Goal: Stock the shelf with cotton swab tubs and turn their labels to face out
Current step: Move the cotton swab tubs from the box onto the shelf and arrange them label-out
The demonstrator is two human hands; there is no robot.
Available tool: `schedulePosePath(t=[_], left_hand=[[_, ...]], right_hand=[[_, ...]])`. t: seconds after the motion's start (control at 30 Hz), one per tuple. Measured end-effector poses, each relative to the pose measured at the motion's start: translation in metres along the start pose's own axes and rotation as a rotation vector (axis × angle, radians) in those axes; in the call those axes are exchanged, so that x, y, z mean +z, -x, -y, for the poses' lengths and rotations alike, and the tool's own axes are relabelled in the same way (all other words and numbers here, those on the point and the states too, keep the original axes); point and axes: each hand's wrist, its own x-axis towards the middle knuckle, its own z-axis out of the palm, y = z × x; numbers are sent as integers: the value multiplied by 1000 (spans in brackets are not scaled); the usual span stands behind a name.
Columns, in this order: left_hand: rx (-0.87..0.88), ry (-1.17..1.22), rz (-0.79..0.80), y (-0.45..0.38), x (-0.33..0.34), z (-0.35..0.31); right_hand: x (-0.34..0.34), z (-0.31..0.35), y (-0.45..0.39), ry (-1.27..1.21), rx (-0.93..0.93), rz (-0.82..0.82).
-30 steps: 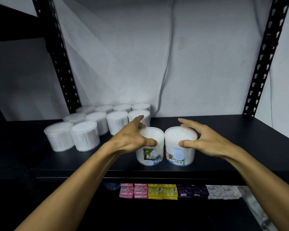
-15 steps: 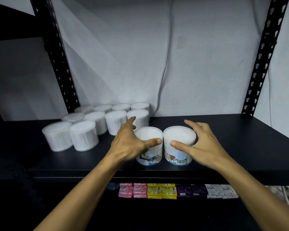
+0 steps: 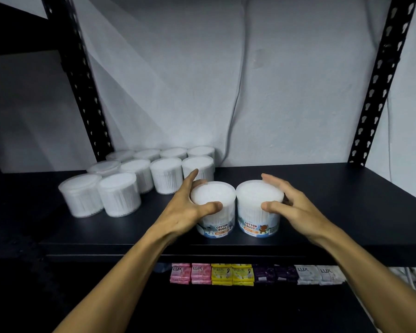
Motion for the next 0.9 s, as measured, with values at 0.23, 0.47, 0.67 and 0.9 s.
schedulePosePath(t=[0.23, 0.47, 0.67, 0.9], left_hand=[[-28, -17, -17, 10, -3, 3], [-60, -87, -117, 12, 0, 6], [-67, -47, -60, 7, -4, 4], [-65, 22, 38, 1, -7, 5]], right_hand=[[2, 3, 13, -10, 41, -27], [15, -4, 21, 137, -12, -233], [4, -10, 8, 50, -35, -118], [-5, -13, -1, -82, -45, -10]])
